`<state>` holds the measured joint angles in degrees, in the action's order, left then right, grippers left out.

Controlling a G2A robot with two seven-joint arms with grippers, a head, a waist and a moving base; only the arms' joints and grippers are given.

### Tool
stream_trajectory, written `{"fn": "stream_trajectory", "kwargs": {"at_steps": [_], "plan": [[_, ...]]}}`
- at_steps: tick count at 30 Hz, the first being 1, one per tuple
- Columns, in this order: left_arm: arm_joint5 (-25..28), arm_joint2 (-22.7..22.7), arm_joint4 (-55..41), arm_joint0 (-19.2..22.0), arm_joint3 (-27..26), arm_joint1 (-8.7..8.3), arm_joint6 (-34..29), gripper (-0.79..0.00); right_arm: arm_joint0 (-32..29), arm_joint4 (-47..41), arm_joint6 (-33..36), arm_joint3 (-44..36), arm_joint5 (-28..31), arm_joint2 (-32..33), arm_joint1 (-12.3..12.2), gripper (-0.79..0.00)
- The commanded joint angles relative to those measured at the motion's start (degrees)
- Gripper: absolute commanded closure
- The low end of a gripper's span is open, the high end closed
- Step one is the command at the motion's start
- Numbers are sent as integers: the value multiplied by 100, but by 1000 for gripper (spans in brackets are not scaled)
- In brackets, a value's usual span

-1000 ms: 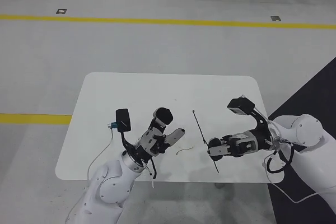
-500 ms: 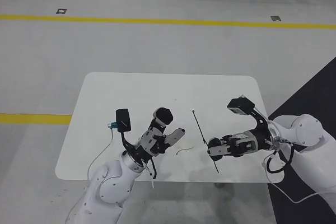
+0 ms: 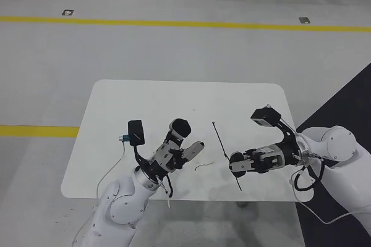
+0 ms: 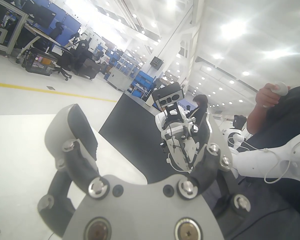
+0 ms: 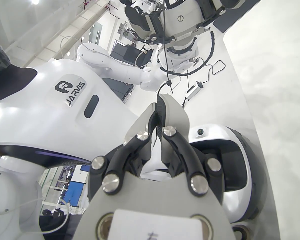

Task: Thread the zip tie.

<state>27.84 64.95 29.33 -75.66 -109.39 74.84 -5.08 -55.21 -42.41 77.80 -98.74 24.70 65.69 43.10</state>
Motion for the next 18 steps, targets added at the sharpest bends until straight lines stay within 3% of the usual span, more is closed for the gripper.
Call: {"fn": "stream_trajectory", "kwargs": {"at_steps": [1, 12, 18], "plan": [[-8, -9, -9, -6, 0, 1, -6, -785, 0, 0, 0, 0, 0, 0, 0, 0], [-256, -349, 516, 49, 85, -10, -778, -785, 40, -41, 13, 153, 165, 442, -3, 0], [-396, -687, 724, 238, 167, 43, -784, -785, 58, 150, 94, 31, 80, 381, 24, 0]]}}
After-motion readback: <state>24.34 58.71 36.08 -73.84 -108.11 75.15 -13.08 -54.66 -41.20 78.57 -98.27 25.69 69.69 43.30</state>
